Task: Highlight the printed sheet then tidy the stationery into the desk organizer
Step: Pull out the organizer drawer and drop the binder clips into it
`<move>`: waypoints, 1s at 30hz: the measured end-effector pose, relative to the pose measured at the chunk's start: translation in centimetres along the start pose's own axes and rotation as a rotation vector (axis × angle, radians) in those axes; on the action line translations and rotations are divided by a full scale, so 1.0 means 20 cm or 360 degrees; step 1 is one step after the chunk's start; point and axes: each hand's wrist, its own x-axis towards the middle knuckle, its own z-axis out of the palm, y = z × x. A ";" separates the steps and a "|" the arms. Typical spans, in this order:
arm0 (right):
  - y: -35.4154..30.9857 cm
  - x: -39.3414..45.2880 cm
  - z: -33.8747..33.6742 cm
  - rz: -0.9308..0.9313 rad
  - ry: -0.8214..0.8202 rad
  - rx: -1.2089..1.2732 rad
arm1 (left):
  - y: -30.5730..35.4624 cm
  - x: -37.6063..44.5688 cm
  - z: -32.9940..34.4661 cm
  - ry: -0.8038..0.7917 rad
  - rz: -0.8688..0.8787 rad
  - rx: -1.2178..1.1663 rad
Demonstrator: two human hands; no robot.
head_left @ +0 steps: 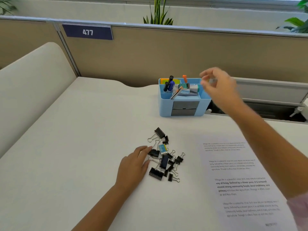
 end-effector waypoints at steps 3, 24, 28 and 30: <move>-0.04 -0.27 0.10 -0.0072 -0.0356 -0.0043 | 0.00 0.01 0.01 0.0017 0.0023 0.0074; 0.03 -0.60 0.61 -0.0355 -0.1355 -0.0378 | 0.02 0.00 -0.02 0.0092 -0.0121 -0.0111; 0.07 -0.64 0.63 -0.0350 -0.1267 -0.0307 | 0.02 0.00 -0.02 0.0113 -0.0087 -0.0069; 0.08 -0.67 0.62 -0.0329 -0.1211 -0.0264 | 0.02 0.00 -0.02 0.0126 -0.0073 -0.0059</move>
